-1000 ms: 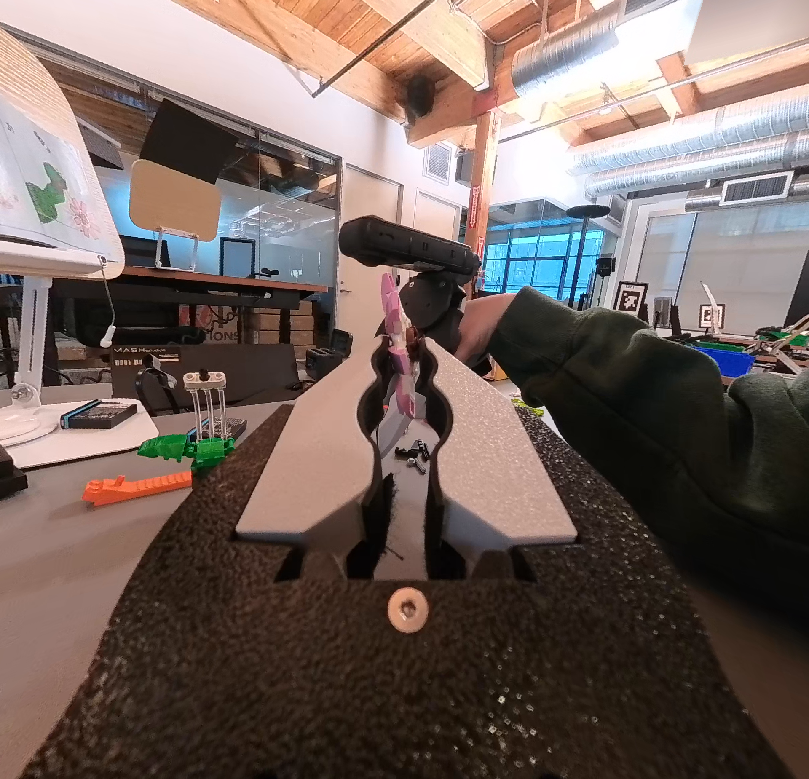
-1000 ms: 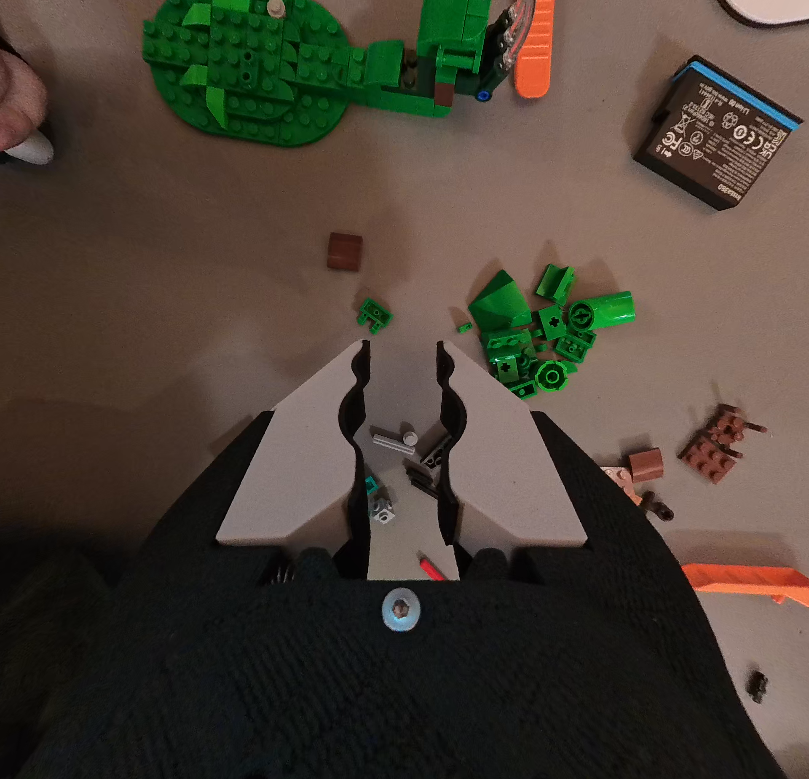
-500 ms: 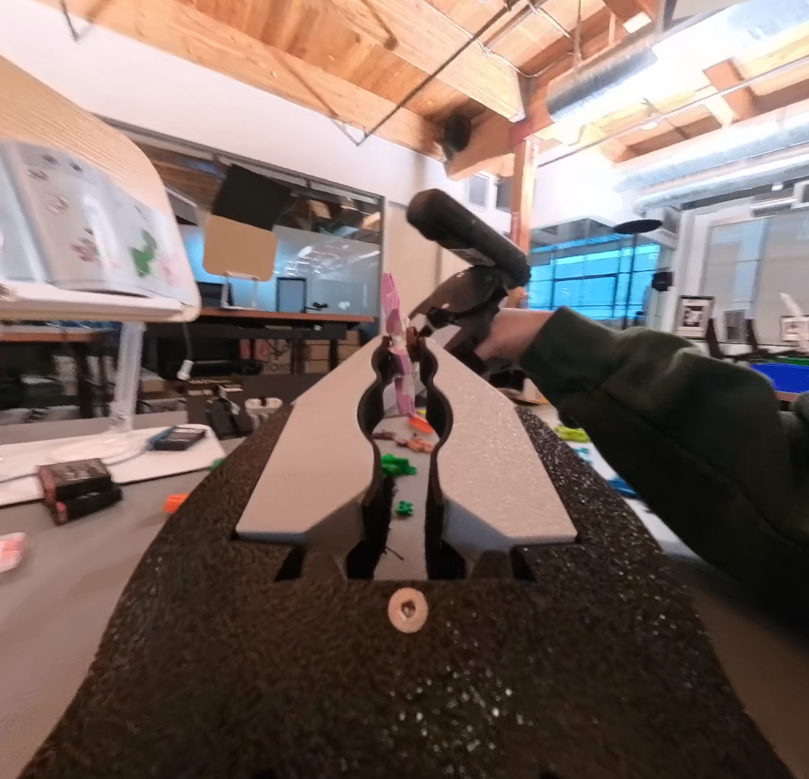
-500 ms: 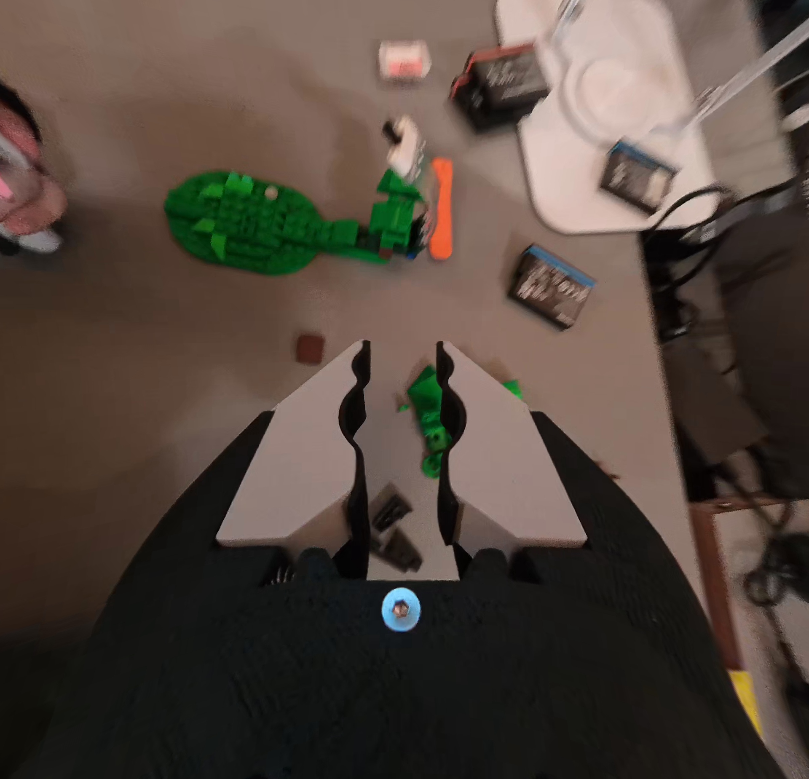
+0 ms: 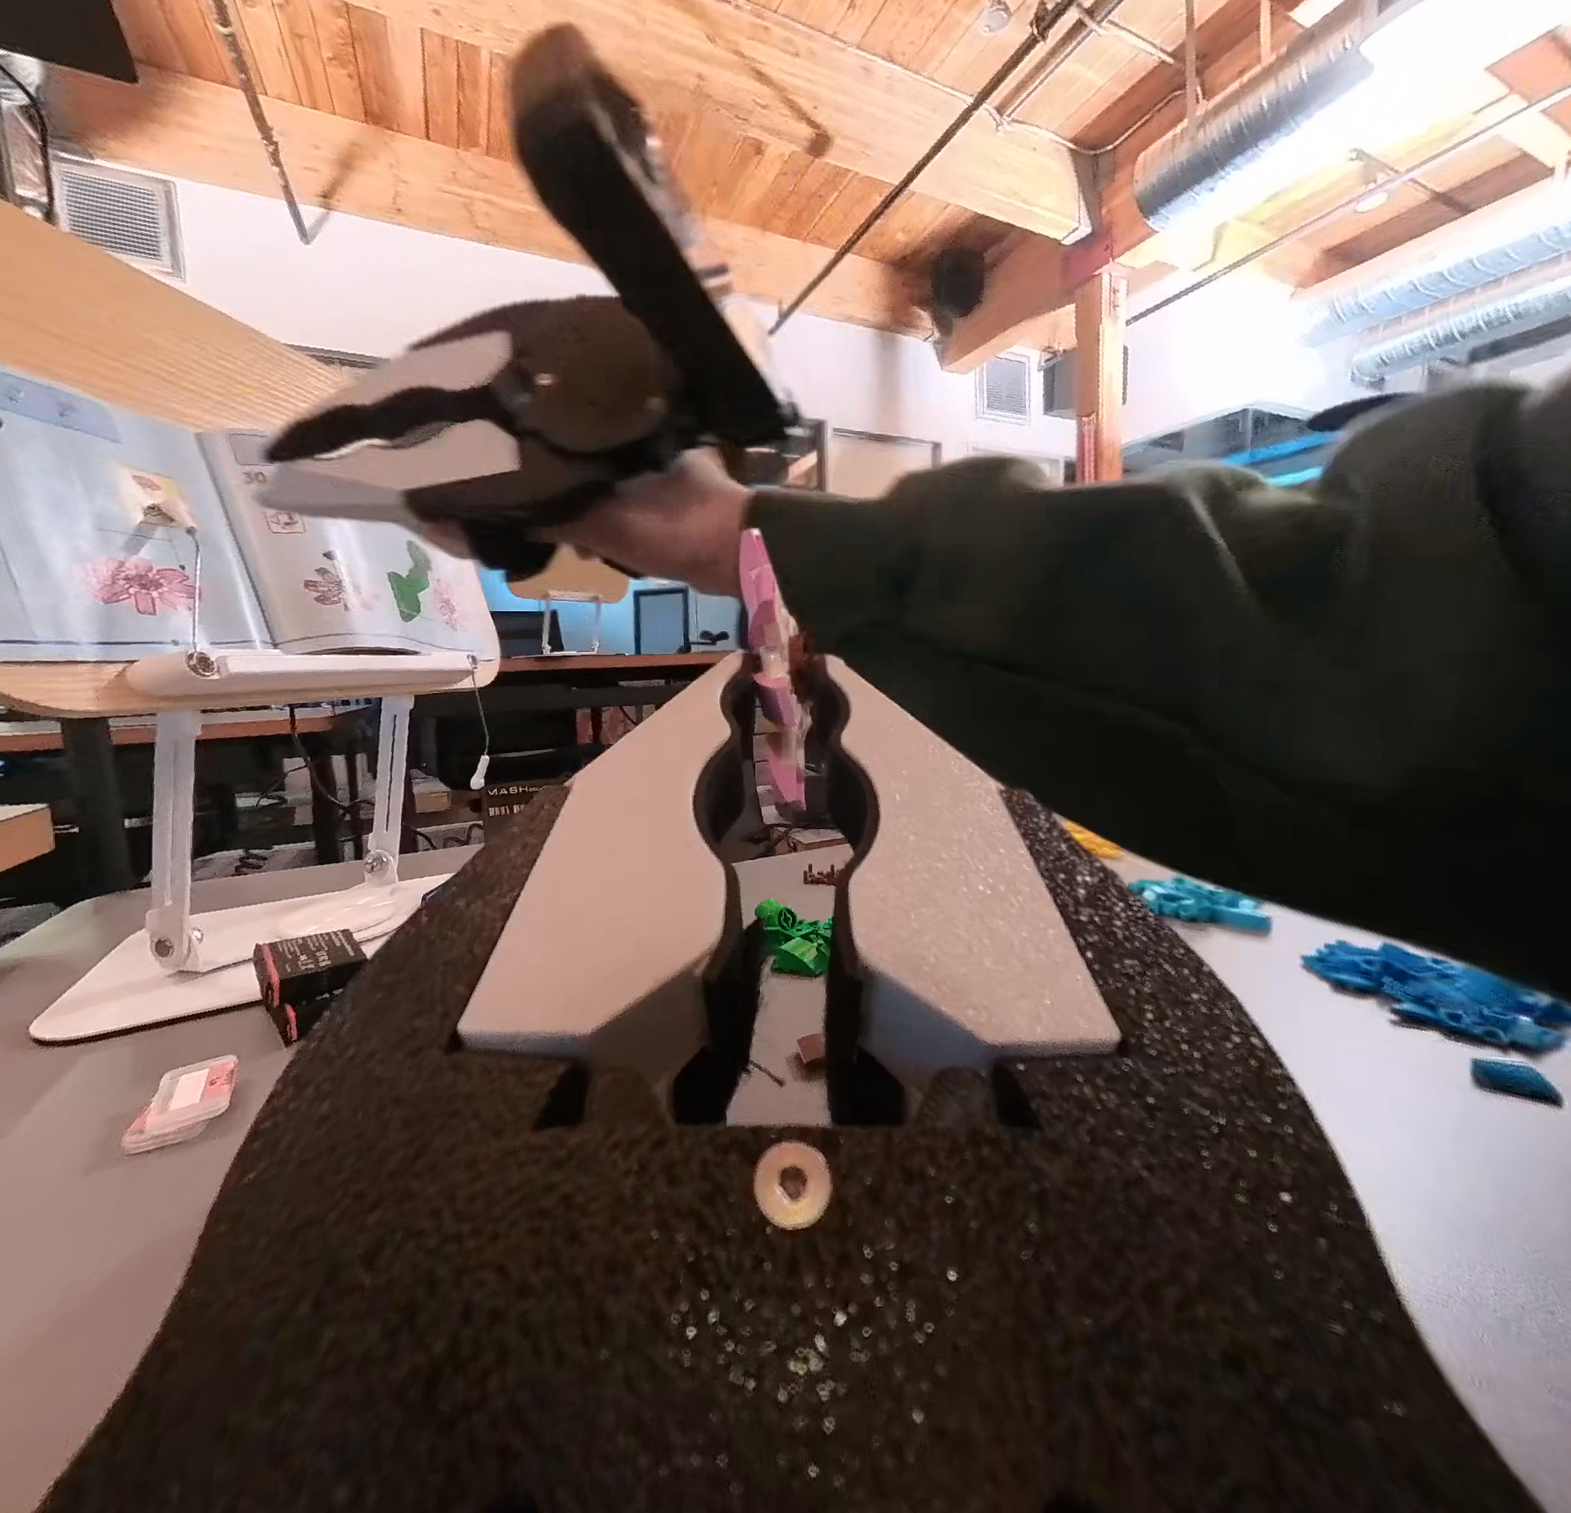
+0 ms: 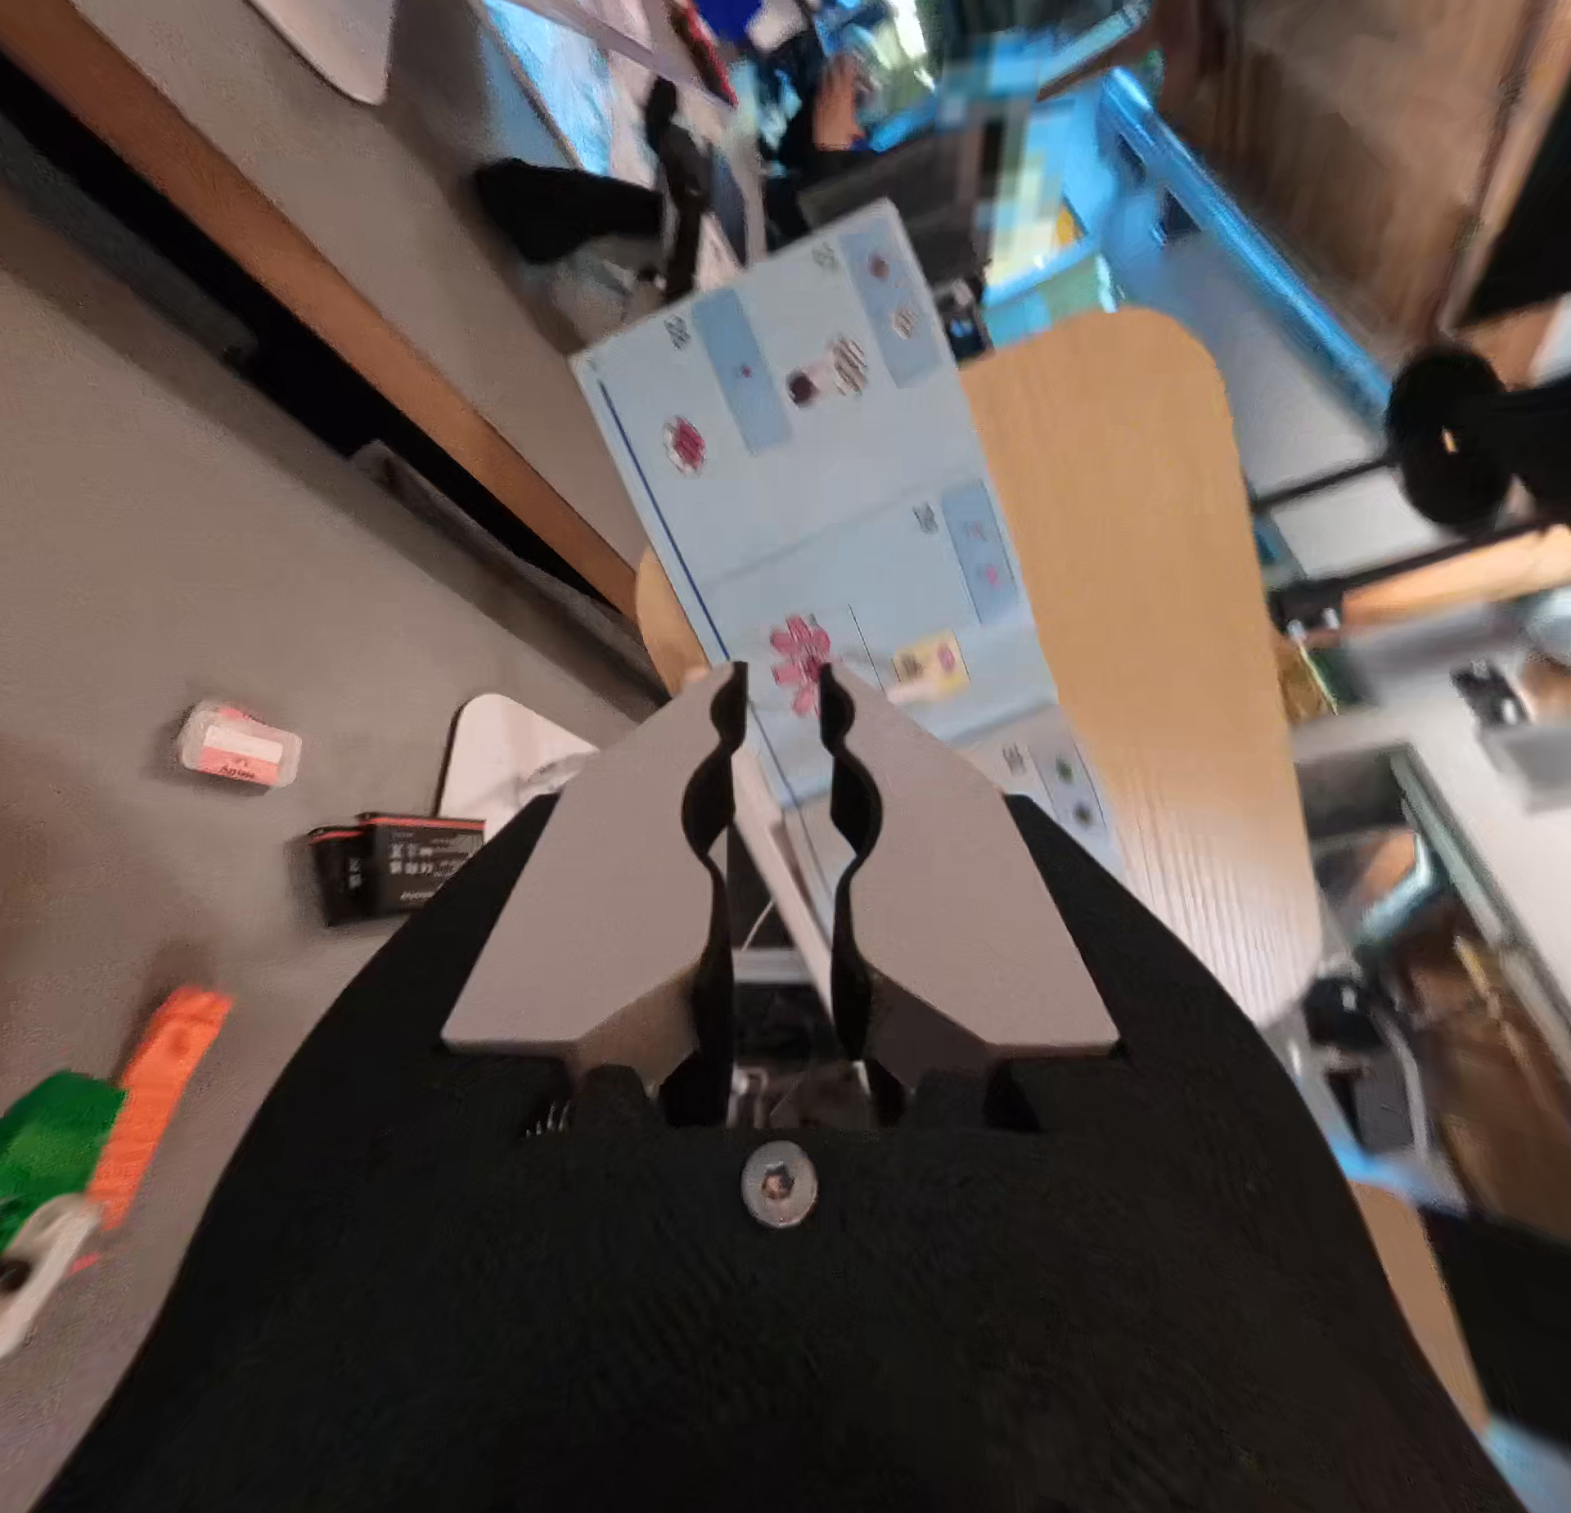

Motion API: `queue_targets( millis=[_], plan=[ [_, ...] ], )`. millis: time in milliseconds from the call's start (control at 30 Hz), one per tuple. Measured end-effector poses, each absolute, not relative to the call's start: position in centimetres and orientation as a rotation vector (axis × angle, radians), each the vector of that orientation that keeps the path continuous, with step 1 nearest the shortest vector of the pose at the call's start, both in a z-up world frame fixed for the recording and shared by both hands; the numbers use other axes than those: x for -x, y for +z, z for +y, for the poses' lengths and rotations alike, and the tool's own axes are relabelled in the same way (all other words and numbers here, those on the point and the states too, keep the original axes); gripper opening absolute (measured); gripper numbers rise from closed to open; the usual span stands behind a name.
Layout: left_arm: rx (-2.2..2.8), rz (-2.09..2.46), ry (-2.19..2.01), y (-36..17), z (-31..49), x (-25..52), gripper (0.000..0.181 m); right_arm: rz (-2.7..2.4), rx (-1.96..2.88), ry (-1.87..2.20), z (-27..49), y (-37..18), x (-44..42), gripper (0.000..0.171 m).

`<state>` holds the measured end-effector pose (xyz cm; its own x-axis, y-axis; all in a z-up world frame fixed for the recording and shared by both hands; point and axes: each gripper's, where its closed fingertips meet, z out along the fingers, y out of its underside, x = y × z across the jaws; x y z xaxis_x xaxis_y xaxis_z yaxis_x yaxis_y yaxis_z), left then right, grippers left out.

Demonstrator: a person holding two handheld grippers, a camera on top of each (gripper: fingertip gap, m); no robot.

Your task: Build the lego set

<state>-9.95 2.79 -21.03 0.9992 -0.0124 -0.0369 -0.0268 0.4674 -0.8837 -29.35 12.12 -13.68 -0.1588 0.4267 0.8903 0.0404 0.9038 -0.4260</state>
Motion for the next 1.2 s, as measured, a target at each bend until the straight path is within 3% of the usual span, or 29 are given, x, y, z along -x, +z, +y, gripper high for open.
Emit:
queue_targets(
  millis=[167,367,800,1033,1200],
  plan=[
    [1.085,0.001,-0.018,-21.1,2.8,10.5,0.009,-1.866,0.213,0.161,10.4,-16.9,34.5,0.000],
    [1.075,-0.013,-0.025,-21.0,2.6,10.7,0.009,-1.887,0.190,-0.156,12.3,-20.1,38.3,0.000],
    [1.086,-0.029,-0.030,-21.2,2.7,11.0,0.008,-1.830,0.286,-0.304,13.8,-20.6,43.1,0.000],
    [1.079,-0.046,-0.042,-21.1,2.6,11.3,0.010,-1.886,0.480,-0.233,14.9,-20.9,44.3,0.000],
    [1.079,-0.044,-0.036,-21.1,2.6,11.3,0.009,-1.809,0.601,0.042,14.6,-18.3,38.6,0.000]
  ],
)
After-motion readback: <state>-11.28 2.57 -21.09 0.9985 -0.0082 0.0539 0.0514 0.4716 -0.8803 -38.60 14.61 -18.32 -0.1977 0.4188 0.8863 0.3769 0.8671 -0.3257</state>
